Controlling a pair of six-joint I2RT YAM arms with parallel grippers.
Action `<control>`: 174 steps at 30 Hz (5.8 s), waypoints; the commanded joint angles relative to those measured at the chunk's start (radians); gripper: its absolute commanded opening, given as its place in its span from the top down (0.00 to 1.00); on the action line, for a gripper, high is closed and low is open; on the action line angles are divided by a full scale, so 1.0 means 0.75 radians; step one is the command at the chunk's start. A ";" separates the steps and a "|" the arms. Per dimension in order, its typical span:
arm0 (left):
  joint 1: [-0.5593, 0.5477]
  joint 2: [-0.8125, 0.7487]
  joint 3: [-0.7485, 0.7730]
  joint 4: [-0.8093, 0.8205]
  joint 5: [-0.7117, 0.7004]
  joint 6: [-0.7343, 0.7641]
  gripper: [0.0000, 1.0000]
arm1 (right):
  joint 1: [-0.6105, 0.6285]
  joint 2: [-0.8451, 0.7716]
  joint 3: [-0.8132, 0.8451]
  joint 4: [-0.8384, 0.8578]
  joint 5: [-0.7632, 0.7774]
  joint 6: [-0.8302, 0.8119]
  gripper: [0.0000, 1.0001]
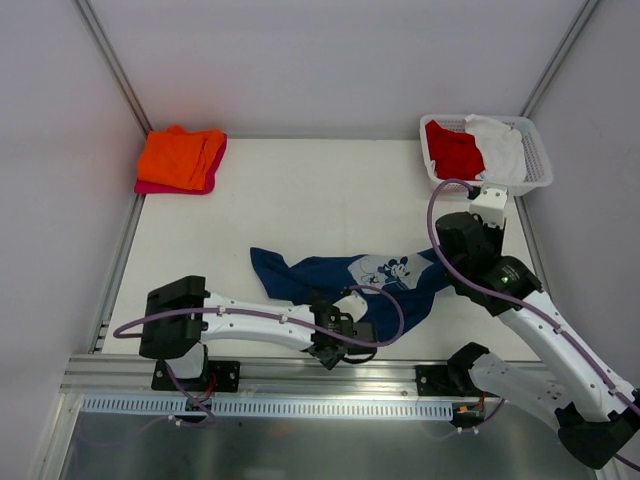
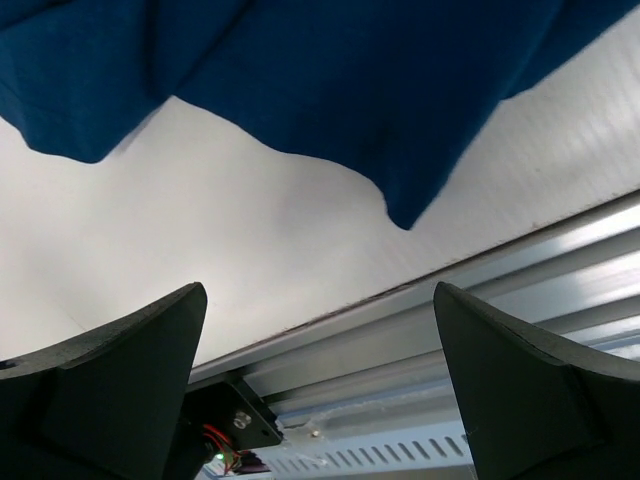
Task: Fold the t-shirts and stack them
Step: Flatten out the tshirt
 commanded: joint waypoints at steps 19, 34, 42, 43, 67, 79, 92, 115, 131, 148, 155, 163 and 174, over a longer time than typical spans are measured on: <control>-0.181 0.464 0.205 -0.029 -0.250 -0.229 0.01 | -0.002 -0.040 0.046 -0.112 -0.014 0.101 1.00; -0.134 0.347 0.201 -0.111 -0.324 -0.184 0.01 | -0.002 -0.025 0.038 -0.124 -0.004 0.084 1.00; -0.151 0.210 0.299 -0.186 -0.297 -0.125 0.01 | -0.002 -0.009 0.013 -0.110 -0.002 0.091 1.00; -0.153 0.204 0.314 -0.207 -0.293 -0.119 0.01 | -0.002 -0.001 0.009 -0.108 -0.008 0.093 1.00; -0.157 0.631 0.185 -0.090 -0.366 -0.415 0.01 | -0.002 -0.078 -0.011 -0.161 -0.010 0.119 1.00; -0.169 0.717 0.228 -0.027 -0.344 -0.409 0.49 | -0.002 -0.072 0.007 -0.173 -0.020 0.121 1.00; -0.171 0.732 0.254 -0.006 -0.338 -0.391 0.92 | -0.002 -0.052 0.011 -0.169 -0.006 0.111 0.99; -0.224 0.069 0.330 -0.278 -0.472 -0.260 1.00 | 0.014 -0.044 0.046 -0.204 -0.063 0.144 1.00; -0.375 -0.628 0.571 -0.784 -0.695 -0.277 1.00 | 0.078 -0.346 0.496 -0.423 -0.410 0.128 1.00; -0.429 -1.142 0.952 -0.276 -0.798 0.644 1.00 | 0.070 -0.559 0.723 -0.178 -0.758 0.101 0.99; -0.419 -1.177 0.944 -0.276 -0.626 0.599 1.00 | 0.041 -0.537 0.639 -0.128 -0.994 0.226 1.00; -0.402 -1.261 0.911 -0.248 -0.608 0.695 1.00 | 0.023 -0.586 0.521 0.092 -0.946 0.066 1.00; 0.060 -1.322 0.974 0.501 -0.030 1.374 1.00 | -0.020 -0.725 0.566 0.792 -1.214 -0.514 1.00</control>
